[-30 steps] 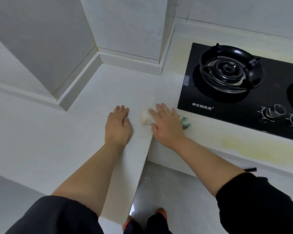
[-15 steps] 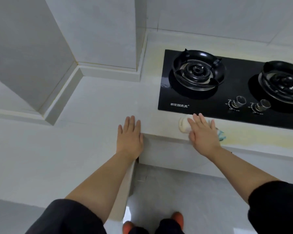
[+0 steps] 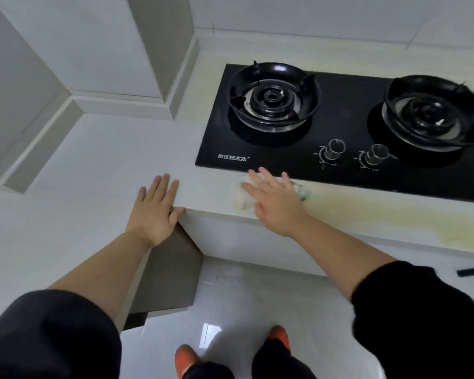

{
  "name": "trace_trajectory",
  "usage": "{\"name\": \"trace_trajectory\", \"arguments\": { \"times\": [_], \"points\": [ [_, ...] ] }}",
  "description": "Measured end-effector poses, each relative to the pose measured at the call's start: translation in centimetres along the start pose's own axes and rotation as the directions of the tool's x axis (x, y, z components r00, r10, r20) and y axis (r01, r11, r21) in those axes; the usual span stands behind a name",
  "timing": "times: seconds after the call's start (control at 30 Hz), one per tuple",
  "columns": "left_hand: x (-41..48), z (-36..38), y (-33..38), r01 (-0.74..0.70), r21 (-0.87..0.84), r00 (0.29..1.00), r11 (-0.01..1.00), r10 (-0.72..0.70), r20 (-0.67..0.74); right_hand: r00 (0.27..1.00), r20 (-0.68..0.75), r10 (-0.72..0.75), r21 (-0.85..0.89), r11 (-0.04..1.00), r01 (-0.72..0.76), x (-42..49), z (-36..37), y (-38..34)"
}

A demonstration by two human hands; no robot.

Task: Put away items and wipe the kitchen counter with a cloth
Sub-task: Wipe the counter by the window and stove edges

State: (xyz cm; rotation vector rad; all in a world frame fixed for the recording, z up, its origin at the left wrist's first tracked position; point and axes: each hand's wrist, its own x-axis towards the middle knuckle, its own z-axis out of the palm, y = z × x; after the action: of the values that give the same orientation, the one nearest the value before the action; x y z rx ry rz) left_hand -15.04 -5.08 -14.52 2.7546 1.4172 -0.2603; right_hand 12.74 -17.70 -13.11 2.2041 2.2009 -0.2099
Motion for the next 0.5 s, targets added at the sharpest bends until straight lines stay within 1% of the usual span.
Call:
{"name": "trace_trajectory", "arguments": {
  "times": [0.07, 0.13, 0.23, 0.3, 0.37, 0.43, 0.5],
  "points": [
    [0.2, -0.4, 2.1, 0.087, -0.059, 0.996, 0.994, -0.086, 0.007, 0.997, -0.025, 0.076, -0.035, 0.996, -0.077, -3.7, 0.1, 4.6],
    [0.8, -0.8, 6.0, 0.164, -0.137, 0.986, 0.977, -0.163, 0.022, 0.986, -0.024, 0.168, -0.074, 0.983, -0.169, -6.7, 0.3, 8.1],
    [1.8, -0.9, 10.3, 0.282, -0.197, 0.959, 0.939, -0.278, 0.048, 0.953, -0.054, 0.296, -0.081, 0.95, -0.3, -8.3, 0.8, 8.9],
    [2.1, -0.9, 10.6, 0.316, -0.211, 0.949, 0.925, -0.307, 0.076, 0.942, -0.065, 0.33, -0.063, 0.941, -0.334, -7.6, 0.8, 7.7],
    [2.1, -1.0, 10.1, 0.316, -0.203, 0.948, 0.927, -0.301, 0.103, 0.967, -0.047, 0.252, -0.049, 0.966, -0.254, -5.5, 0.6, 6.1],
    [2.3, -1.0, 9.9, 0.313, -0.211, 0.949, 0.926, -0.297, 0.106, 0.993, -0.036, 0.111, -0.003, 0.994, -0.111, -2.6, 0.0, 3.8],
    [2.6, -1.2, 9.8, 0.315, -0.225, 0.949, 0.922, -0.298, 0.106, 1.0, -0.008, 0.016, 0.059, 0.998, -0.016, 0.0, -0.7, 1.3]
  ]
}}
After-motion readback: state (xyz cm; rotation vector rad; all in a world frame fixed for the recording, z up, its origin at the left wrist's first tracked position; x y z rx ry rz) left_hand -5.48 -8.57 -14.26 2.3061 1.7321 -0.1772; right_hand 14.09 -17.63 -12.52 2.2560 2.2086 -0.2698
